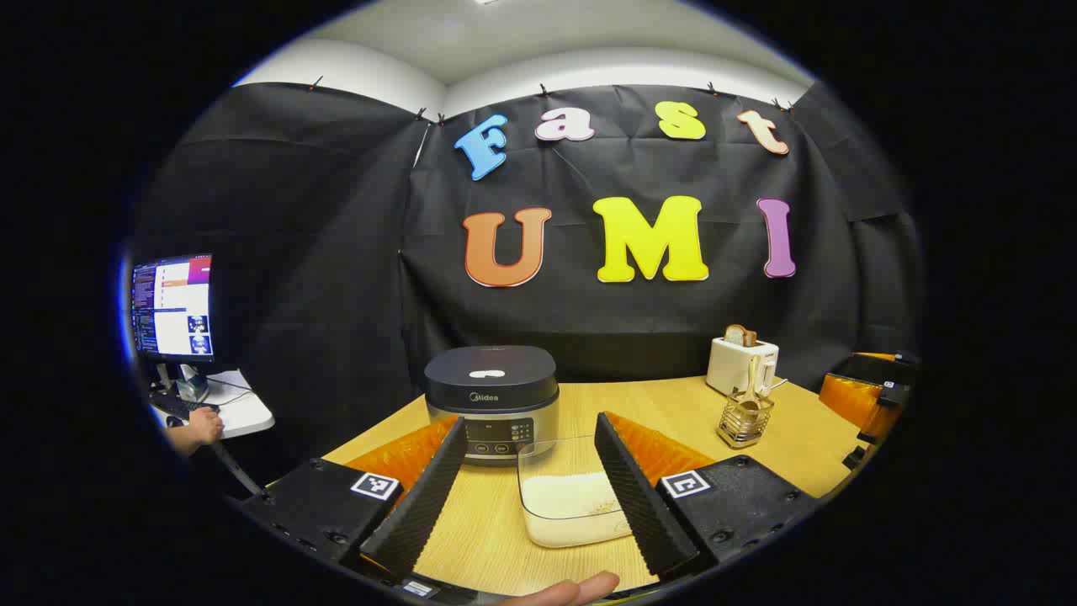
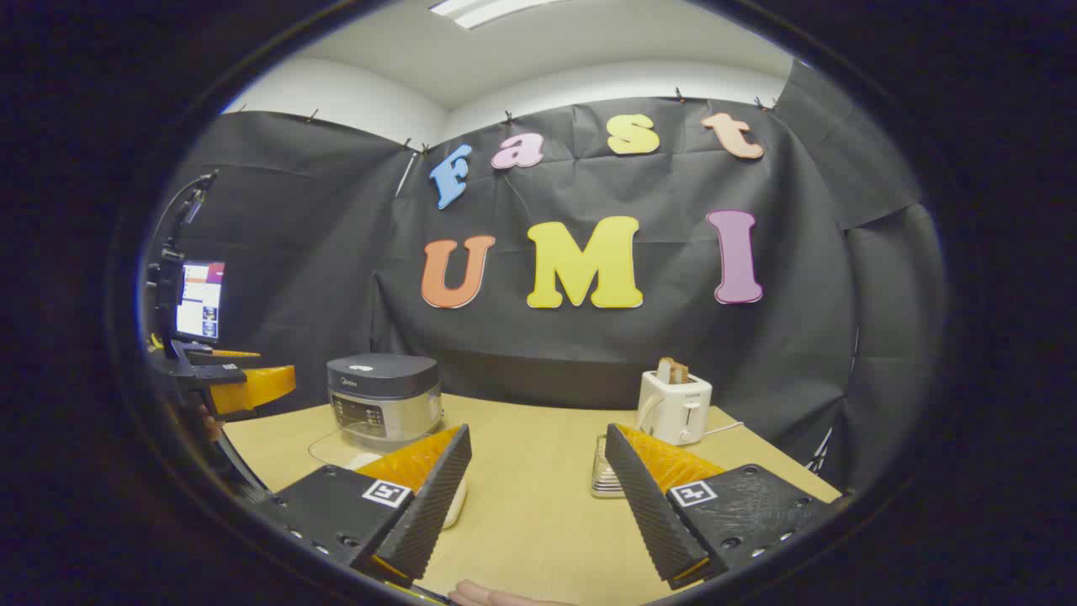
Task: Close the left gripper, press the button to open the rice cooker; take a wooden spoon from the chopstick holder with the right hand, scoop a spoonful of rice and pour it into the rice cooker, then put the wooden spoon back into the chopstick holder.
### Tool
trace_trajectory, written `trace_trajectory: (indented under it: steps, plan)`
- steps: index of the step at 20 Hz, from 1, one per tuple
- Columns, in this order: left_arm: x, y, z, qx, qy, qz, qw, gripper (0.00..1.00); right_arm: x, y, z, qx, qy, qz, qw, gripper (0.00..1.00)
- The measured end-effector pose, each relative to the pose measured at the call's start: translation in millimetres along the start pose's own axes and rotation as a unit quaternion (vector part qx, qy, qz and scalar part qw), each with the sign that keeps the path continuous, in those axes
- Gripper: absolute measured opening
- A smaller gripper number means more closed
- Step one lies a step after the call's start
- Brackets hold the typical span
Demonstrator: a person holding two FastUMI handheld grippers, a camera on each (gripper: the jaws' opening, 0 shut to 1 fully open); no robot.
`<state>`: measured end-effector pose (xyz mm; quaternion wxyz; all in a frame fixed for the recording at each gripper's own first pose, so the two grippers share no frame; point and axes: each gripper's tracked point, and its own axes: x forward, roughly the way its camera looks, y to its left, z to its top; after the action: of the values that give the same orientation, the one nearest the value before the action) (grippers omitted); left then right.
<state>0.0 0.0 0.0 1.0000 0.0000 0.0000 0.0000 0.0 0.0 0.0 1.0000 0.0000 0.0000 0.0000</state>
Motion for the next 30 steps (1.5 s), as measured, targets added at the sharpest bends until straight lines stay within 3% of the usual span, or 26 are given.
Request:
trace_trajectory:
  steps: [7, 15, 18, 19, 22, 23, 25, 27, 28, 30]
  plan:
    - [-4.3, -4.2, 1.2, 0.006, -0.006, -0.004, 1.0, 0.97, 0.8, 0.8, -4.6, -0.006, 0.008, -0.001, 1.0, 0.96]
    - [6.8, 14.0, -15.0, -0.006, 0.028, 0.006, 1.0, 0.97, 4.0, -9.9, -6.1, -0.007, 0.013, -0.012, 1.0, 0.96]
    - [20.1, 27.8, -1.0, -0.016, 0.005, 0.018, 1.0, 0.96, 3.4, -25.7, -1.1, -0.004, 0.006, -0.026, 1.0, 0.96]
    - [29.1, 26.5, 2.8, -0.018, 0.01, 0.011, 1.0, 0.92, 2.9, -31.6, -0.4, 0.002, 0.006, -0.031, 1.0, 0.96]
    - [64.1, 28.5, 17.7, -0.024, 0.033, -0.014, 0.999, 0.52, 1.1, -47.7, 8.3, 0.015, -0.004, -0.045, 0.999, 0.96]
    - [72.9, 26.8, 21.1, -0.022, 0.036, -0.019, 0.999, 0.46, 0.6, -50.9, 9.2, 0.017, -0.006, -0.049, 0.999, 0.96]
    - [90.7, 27.4, 23.7, -0.018, 0.05, -0.023, 0.998, 0.21, -0.7, -58.0, 10.1, 0.02, -0.006, -0.056, 0.998, 0.96]
    - [108.6, 31.0, 27.7, -0.018, 0.058, -0.021, 0.998, 0.13, -3.4, -64.5, 12.9, 0.022, -0.008, -0.06, 0.998, 0.96]
    - [118.9, 35.2, 26.8, -0.024, 0.065, -0.02, 0.997, 0.05, -4.9, -69.1, 15.5, 0.023, -0.01, -0.065, 0.998, 0.96]
    - [142.3, 36.4, 22.9, -0.045, 0.093, -0.029, 0.994, 0.03, -6.2, -79.7, 17.9, 0.028, -0.013, -0.075, 0.997, 0.95]
